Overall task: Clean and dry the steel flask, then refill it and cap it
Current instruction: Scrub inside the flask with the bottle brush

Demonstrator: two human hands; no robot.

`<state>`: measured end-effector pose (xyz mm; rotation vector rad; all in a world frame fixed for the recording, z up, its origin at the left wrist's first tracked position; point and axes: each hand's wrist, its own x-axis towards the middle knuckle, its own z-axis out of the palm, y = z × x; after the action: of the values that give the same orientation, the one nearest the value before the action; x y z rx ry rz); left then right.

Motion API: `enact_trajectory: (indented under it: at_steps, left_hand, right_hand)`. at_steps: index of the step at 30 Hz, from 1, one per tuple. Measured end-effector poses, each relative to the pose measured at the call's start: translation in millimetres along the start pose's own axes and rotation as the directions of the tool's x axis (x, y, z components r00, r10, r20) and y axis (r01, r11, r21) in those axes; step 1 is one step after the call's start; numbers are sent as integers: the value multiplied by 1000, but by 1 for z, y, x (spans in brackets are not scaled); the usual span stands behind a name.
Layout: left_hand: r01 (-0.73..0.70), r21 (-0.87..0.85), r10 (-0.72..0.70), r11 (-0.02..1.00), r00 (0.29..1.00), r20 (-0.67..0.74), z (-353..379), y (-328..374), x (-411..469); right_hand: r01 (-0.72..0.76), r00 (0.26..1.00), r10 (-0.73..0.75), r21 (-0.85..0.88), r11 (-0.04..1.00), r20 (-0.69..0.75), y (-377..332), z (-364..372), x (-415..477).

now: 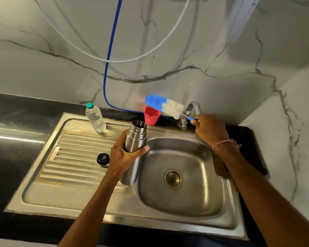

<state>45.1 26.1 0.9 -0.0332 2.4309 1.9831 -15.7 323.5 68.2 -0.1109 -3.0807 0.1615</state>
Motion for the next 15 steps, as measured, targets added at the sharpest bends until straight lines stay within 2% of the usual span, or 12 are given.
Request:
enact_trajectory:
  at_steps: [3, 7, 11, 15]
  left_hand:
    - [12, 4, -12, 1000, 1000, 16, -2, -6, 2]
    - [15, -1, -15, 1000, 1000, 9, -1, -11, 3]
    - [11, 22, -11, 1000, 1000, -1, -1, -16, 1]
    - [70, 7, -70, 998, 997, -15, -1, -22, -3]
  right_hand:
    - [76, 997, -72, -202, 976, 28, -8, -27, 23]
    - [174, 985, -154, -375, 911, 83, -22, -56, 51]
    - [262, 965, -227, -481, 837, 130, -42, -74, 77]
    - [330, 943, -295, -558, 762, 155, -66, -74, 96]
